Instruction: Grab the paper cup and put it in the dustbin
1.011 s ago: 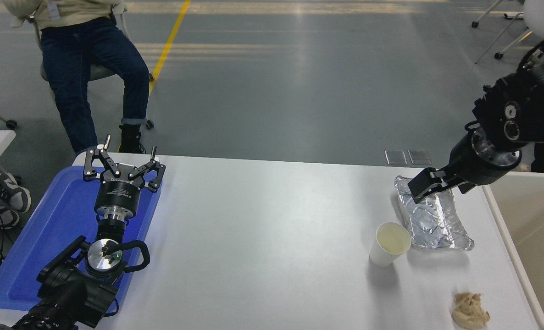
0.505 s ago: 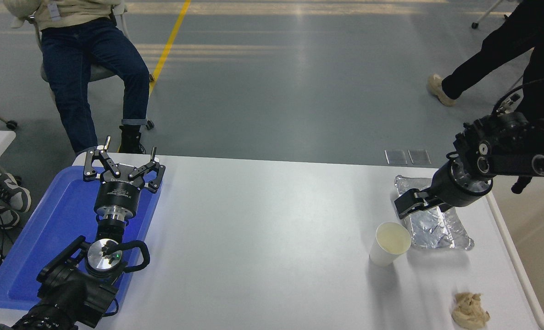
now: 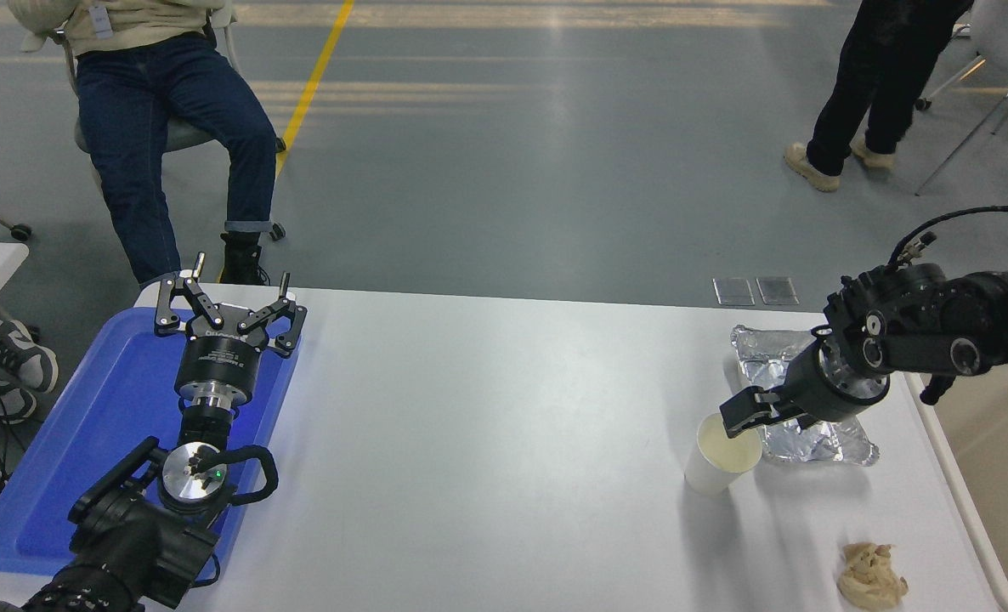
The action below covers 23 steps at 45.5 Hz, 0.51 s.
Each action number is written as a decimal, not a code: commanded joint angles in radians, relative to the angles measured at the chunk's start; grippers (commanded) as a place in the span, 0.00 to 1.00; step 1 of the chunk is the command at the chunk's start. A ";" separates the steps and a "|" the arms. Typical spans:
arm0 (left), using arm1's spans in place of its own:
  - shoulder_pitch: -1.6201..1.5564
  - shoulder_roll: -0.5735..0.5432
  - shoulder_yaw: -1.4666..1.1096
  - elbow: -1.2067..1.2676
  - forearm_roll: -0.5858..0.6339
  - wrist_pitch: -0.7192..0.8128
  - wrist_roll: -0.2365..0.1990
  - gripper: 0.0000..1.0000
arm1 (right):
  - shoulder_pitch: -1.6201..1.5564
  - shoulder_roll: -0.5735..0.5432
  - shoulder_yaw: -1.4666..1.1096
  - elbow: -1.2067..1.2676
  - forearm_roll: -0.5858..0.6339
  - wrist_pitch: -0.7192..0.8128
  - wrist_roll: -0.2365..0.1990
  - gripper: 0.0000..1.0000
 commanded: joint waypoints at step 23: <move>-0.001 0.000 0.000 0.000 0.000 0.000 0.000 1.00 | -0.114 0.022 0.053 -0.084 -0.059 -0.021 0.004 0.10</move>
